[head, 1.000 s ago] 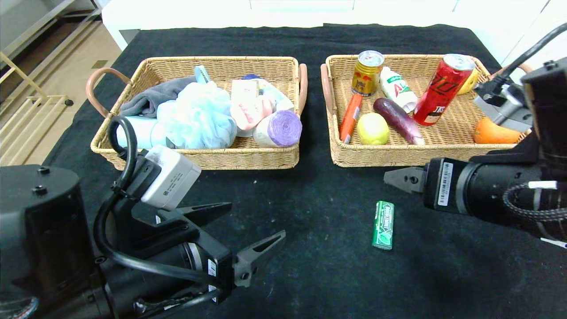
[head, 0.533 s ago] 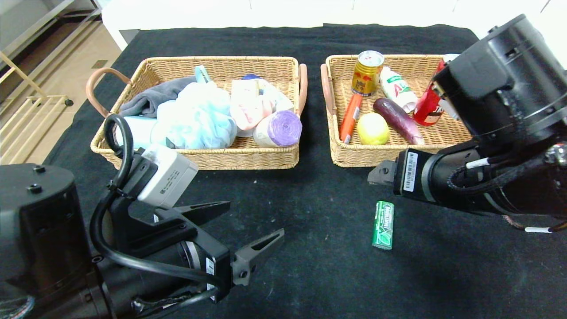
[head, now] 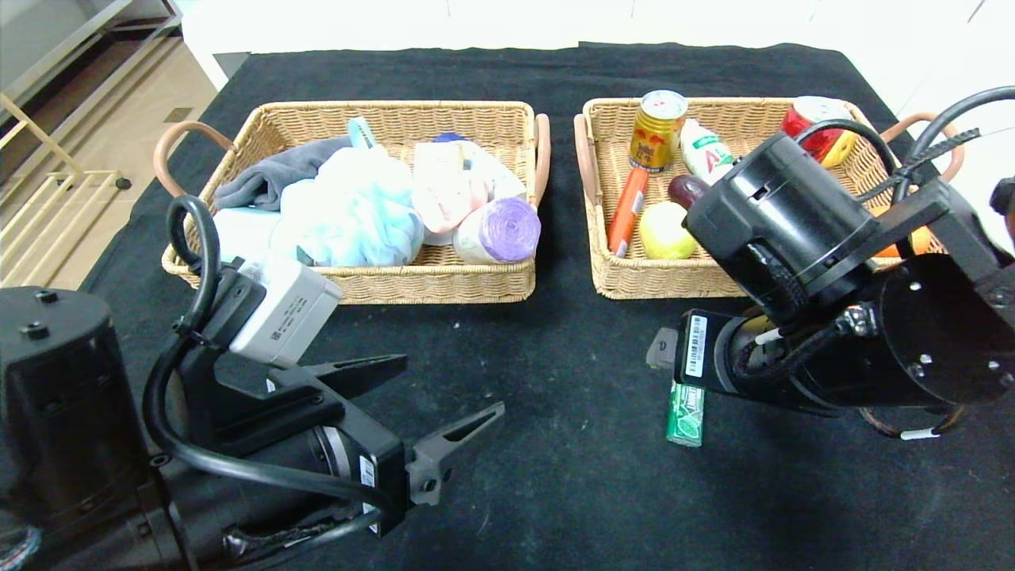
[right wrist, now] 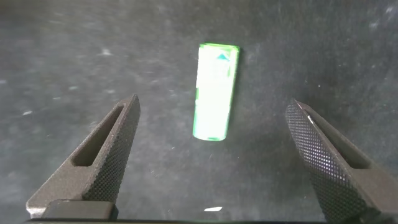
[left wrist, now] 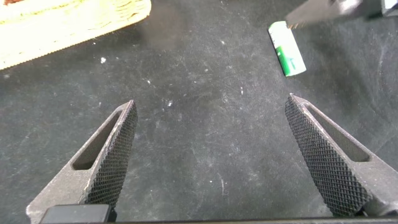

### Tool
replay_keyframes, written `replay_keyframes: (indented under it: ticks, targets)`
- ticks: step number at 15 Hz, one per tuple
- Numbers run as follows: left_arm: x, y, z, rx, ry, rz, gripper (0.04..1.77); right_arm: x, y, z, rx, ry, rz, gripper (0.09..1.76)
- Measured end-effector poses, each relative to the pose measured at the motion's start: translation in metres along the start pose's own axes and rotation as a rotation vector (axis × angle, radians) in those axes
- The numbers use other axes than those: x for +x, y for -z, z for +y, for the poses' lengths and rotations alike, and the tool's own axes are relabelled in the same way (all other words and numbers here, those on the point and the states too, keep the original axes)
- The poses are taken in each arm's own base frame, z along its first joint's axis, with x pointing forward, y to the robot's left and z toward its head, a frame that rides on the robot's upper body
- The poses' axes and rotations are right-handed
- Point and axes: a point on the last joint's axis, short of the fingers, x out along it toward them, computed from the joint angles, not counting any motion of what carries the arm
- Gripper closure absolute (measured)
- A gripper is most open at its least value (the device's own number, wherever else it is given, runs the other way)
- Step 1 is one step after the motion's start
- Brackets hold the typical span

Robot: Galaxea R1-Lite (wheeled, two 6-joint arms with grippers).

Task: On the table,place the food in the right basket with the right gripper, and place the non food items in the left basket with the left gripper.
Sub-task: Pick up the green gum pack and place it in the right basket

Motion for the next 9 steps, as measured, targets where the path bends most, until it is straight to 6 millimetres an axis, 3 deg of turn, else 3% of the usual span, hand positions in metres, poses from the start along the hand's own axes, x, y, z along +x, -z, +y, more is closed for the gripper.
replay_keyframes:
  ticks: [9]
  targets:
    - [-0.006,-0.004,0.001,-0.002,0.000,-0.017,0.09,0.034,0.007,0.006,0.017,0.064,0.066,0.14]
